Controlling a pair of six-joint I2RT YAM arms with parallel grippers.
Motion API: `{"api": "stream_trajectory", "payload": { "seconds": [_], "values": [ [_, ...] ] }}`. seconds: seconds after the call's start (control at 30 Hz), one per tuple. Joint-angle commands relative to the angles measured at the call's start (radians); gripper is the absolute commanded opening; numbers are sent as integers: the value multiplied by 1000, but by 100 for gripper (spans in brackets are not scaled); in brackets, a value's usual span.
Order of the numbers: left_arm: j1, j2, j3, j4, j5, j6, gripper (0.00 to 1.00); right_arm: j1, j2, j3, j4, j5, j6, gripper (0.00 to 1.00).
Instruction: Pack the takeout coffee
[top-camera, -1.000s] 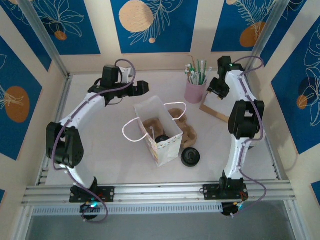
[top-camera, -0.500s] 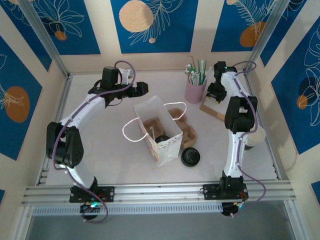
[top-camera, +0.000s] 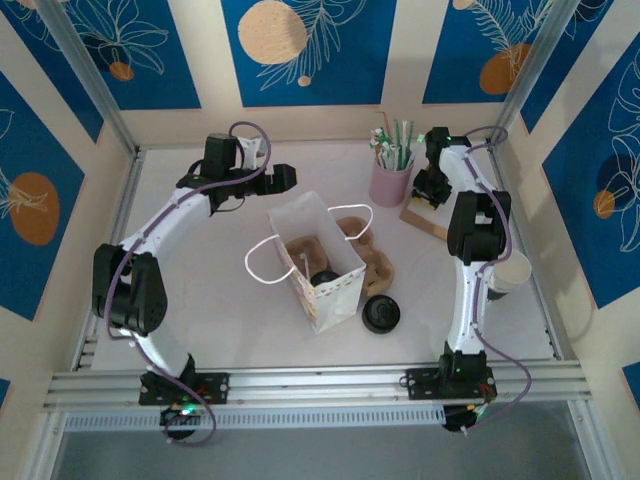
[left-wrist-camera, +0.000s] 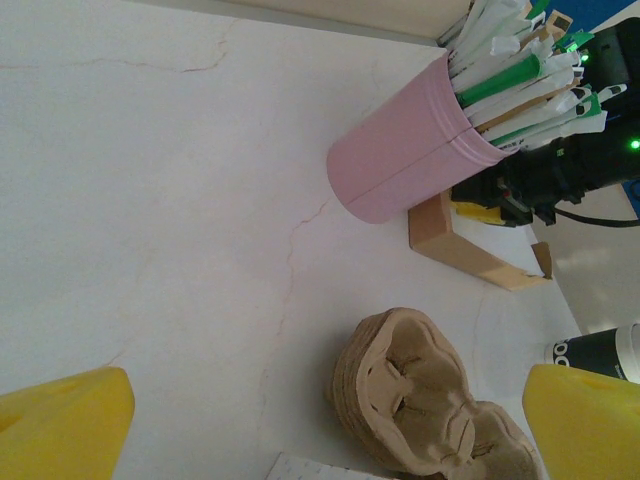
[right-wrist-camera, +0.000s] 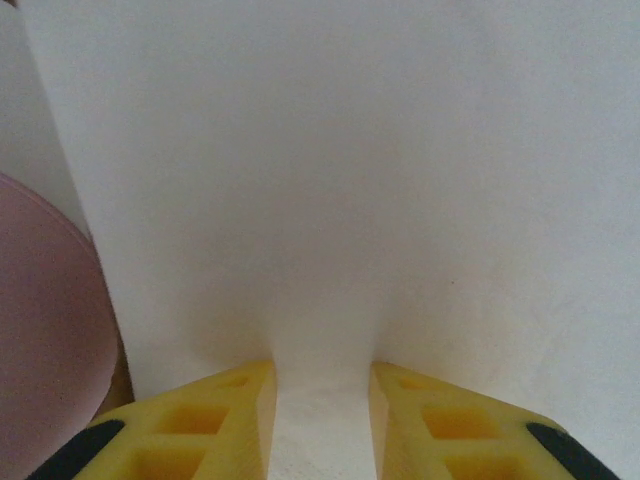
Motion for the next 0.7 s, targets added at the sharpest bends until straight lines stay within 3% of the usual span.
{"api": "stream_trajectory", "payload": {
  "seconds": [0.0, 0.47, 0.67],
  "values": [
    [11, -7, -4, 20, 23, 3, 100, 3, 26, 22, -10, 3, -12, 29],
    [11, -25, -4, 11, 20, -3, 100, 4, -15, 19, 3, -2, -28, 1],
    [11, -49, -10, 1, 13, -2, 100, 7, -97, 4, 15, 10, -33, 0]
  ]
}}
